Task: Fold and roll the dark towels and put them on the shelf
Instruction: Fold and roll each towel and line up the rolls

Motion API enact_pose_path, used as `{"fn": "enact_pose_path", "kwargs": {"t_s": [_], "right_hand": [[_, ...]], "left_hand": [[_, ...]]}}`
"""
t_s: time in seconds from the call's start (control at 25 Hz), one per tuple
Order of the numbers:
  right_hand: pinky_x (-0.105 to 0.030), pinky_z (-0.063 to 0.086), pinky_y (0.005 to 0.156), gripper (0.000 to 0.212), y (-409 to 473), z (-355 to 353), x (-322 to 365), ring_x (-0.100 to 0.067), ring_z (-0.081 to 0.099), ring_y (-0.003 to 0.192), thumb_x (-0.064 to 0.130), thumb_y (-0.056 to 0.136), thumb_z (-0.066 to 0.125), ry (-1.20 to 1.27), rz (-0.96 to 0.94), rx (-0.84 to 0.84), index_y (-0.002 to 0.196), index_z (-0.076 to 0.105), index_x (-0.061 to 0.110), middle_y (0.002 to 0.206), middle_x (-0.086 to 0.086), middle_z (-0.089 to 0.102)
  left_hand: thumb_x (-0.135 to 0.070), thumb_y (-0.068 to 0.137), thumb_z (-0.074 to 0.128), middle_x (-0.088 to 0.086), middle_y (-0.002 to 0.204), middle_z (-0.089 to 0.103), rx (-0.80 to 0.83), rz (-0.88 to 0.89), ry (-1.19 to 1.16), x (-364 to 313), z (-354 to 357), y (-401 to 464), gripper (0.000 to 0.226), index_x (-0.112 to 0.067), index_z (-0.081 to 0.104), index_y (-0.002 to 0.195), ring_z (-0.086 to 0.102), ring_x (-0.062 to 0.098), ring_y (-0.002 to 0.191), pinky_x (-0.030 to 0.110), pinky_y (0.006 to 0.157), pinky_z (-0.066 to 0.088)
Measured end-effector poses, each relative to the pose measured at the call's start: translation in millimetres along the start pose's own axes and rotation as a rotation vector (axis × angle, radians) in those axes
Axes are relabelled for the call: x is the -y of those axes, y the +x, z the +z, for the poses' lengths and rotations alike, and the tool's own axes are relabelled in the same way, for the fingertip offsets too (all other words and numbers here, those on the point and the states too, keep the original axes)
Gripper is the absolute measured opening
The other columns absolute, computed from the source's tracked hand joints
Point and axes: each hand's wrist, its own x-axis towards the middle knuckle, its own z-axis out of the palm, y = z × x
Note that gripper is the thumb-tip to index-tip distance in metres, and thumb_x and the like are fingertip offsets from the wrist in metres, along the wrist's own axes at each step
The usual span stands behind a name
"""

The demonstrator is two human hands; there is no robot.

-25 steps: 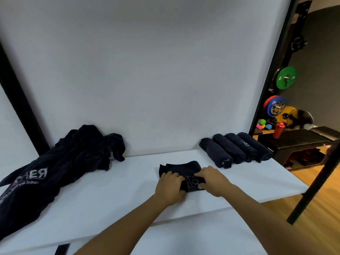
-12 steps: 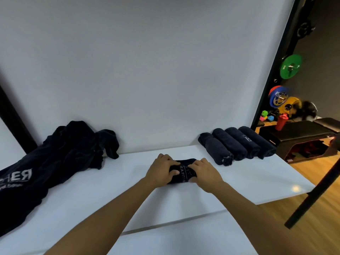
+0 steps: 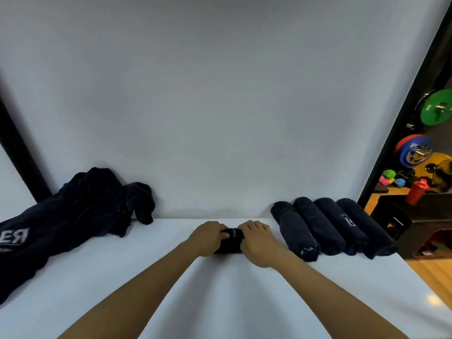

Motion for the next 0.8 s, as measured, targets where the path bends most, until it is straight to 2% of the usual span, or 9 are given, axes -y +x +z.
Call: {"fn": "enact_pose_path", "kwargs": {"t_s": [0.04, 0.12, 0.2, 0.24, 0.32, 0.44, 0.56, 0.68, 0.8], "right_hand": [[-0.036, 0.031, 0.102, 0.052, -1, 6, -4, -0.025, 0.043, 0.115, 0.035, 0.085, 0.046, -0.005, -0.024, 0.0, 0.133, 0.04, 0.016, 0.128, -0.002, 0.047], [-0.037, 0.033, 0.1, 0.061, 6, 16, -13, -0.025, 0.045, 0.112, 0.036, 0.076, 0.05, -0.042, -0.048, 0.018, 0.133, 0.04, 0.016, 0.124, -0.001, 0.048], [-0.036, 0.037, 0.091, 0.058, 19, 18, -21, -0.025, 0.047, 0.107, 0.036, 0.074, 0.056, -0.045, -0.035, 0.035, 0.127, 0.042, 0.017, 0.118, -0.001, 0.05], [-0.036, 0.038, 0.088, 0.056, 27, 16, -23, -0.025, 0.048, 0.105, 0.038, 0.074, 0.059, -0.025, -0.022, 0.051, 0.124, 0.043, 0.018, 0.115, -0.001, 0.05], [-0.036, 0.038, 0.086, 0.055, 40, 15, -27, -0.024, 0.048, 0.103, 0.042, 0.073, 0.062, 0.008, 0.001, 0.095, 0.119, 0.044, 0.019, 0.112, -0.002, 0.051], [-0.035, 0.037, 0.083, 0.052, 54, 12, -28, -0.023, 0.049, 0.101, 0.042, 0.071, 0.064, 0.003, 0.037, 0.119, 0.114, 0.046, 0.02, 0.108, -0.001, 0.052], [-0.034, 0.036, 0.081, 0.049, 64, 13, -24, -0.022, 0.052, 0.098, 0.043, 0.07, 0.065, 0.024, 0.116, 0.117, 0.11, 0.048, 0.02, 0.103, 0.001, 0.056], [-0.032, 0.035, 0.075, 0.047, 68, 15, -21, -0.021, 0.056, 0.091, 0.044, 0.07, 0.065, 0.074, 0.198, 0.104, 0.108, 0.05, 0.02, 0.093, 0.005, 0.056], [-0.032, 0.036, 0.073, 0.049, 65, 17, -13, -0.021, 0.06, 0.088, 0.045, 0.07, 0.065, 0.118, 0.284, 0.082, 0.108, 0.049, 0.019, 0.095, 0.003, 0.062]], "left_hand": [[-0.019, 0.101, 0.043, 0.007, 0.094, 0.067, -0.003, 0.002, -0.059, 3, 2, 8, 0.023, -0.015, 0.062, 0.09, 0.057, 0.028, 0.088, 0.031, 0.07, 0.037], [-0.015, 0.101, 0.042, 0.004, 0.101, 0.07, -0.116, 0.007, -0.115, 5, 9, 16, 0.028, -0.017, 0.07, 0.104, 0.058, 0.027, 0.094, 0.028, 0.076, 0.038], [-0.02, 0.1, 0.039, -0.002, 0.107, 0.068, -0.281, 0.032, -0.022, 3, 17, 16, 0.034, -0.021, 0.069, 0.117, 0.054, 0.023, 0.1, 0.028, 0.085, 0.039], [-0.028, 0.099, 0.035, -0.003, 0.108, 0.066, -0.314, 0.064, 0.058, 3, 19, 14, 0.038, -0.022, 0.067, 0.119, 0.053, 0.022, 0.101, 0.029, 0.087, 0.039], [-0.049, 0.09, 0.031, -0.005, 0.11, 0.062, -0.238, 0.128, 0.234, 2, 16, 11, 0.05, -0.023, 0.061, 0.121, 0.051, 0.021, 0.1, 0.031, 0.088, 0.037], [-0.065, 0.073, 0.049, -0.006, 0.11, 0.056, -0.046, 0.081, 0.376, 8, 10, 23, 0.065, -0.022, 0.049, 0.122, 0.051, 0.02, 0.099, 0.033, 0.086, 0.038], [-0.06, 0.07, 0.064, -0.004, 0.108, 0.057, 0.044, 0.024, 0.32, 12, 4, 44, 0.063, -0.022, 0.045, 0.116, 0.054, 0.021, 0.098, 0.033, 0.082, 0.041], [-0.056, 0.069, 0.066, -0.005, 0.104, 0.059, 0.051, 0.042, 0.283, 16, 3, 59, 0.058, -0.024, 0.045, 0.113, 0.055, 0.02, 0.095, 0.031, 0.079, 0.04], [-0.053, 0.067, 0.067, -0.007, 0.101, 0.059, 0.052, 0.111, 0.255, 21, 1, 66, 0.056, -0.026, 0.046, 0.111, 0.051, 0.016, 0.087, 0.029, 0.075, 0.039]]}}
